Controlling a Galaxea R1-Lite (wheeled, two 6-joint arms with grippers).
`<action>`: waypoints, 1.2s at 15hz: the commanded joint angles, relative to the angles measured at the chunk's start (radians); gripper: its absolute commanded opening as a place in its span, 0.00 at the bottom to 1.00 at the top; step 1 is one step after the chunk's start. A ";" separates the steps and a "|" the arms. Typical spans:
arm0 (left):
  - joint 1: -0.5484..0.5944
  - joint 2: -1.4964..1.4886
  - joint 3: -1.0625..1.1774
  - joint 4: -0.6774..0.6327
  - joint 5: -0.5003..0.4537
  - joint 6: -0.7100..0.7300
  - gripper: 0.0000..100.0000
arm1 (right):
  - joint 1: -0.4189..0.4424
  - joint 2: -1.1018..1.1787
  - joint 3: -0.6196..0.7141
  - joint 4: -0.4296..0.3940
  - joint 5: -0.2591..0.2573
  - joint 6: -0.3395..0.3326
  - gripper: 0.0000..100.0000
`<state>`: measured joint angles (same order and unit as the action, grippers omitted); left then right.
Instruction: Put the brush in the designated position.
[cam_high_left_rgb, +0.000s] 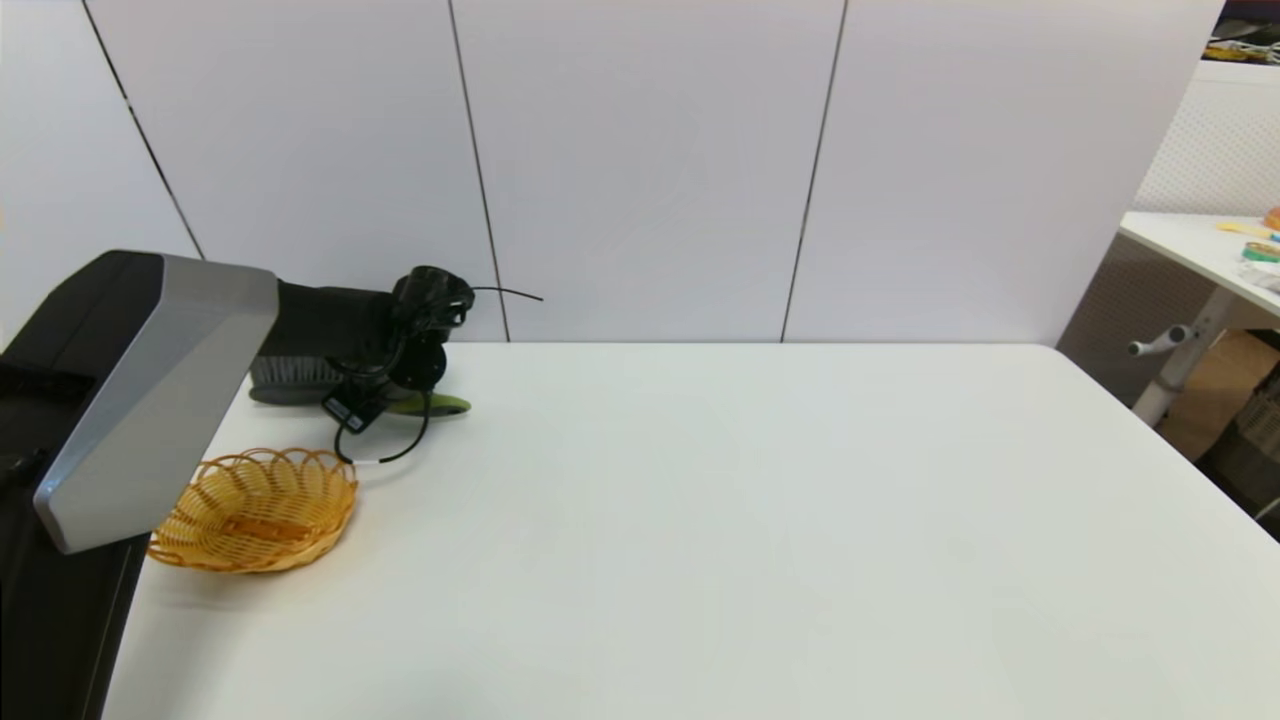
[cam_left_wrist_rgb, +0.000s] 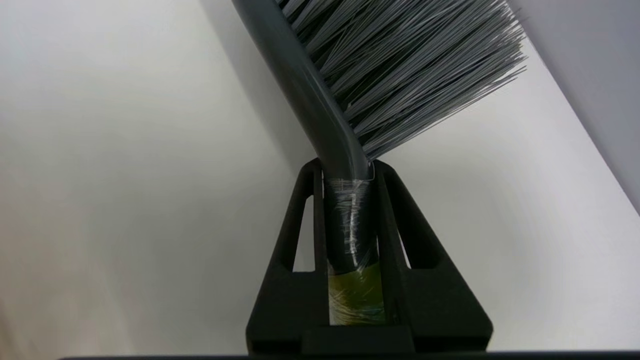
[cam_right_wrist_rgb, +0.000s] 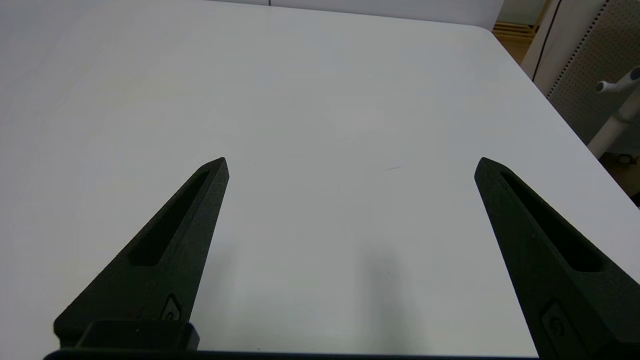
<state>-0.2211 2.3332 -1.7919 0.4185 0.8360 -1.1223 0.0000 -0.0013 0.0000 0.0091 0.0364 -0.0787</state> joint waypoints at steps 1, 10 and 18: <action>0.000 0.005 -0.003 0.002 0.005 -0.007 1.00 | 0.000 -0.002 0.002 0.000 0.000 0.000 1.00; 0.002 -0.101 -0.024 0.065 0.005 0.033 1.00 | 0.000 -0.002 0.002 0.000 0.000 -0.001 1.00; 0.000 -0.446 -0.037 0.086 -0.072 0.622 1.00 | 0.000 -0.002 0.002 0.000 0.000 0.000 1.00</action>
<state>-0.2191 2.0345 -1.8251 0.5028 0.8100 -0.7345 0.0000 -0.0013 0.0000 0.0091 0.0364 -0.0783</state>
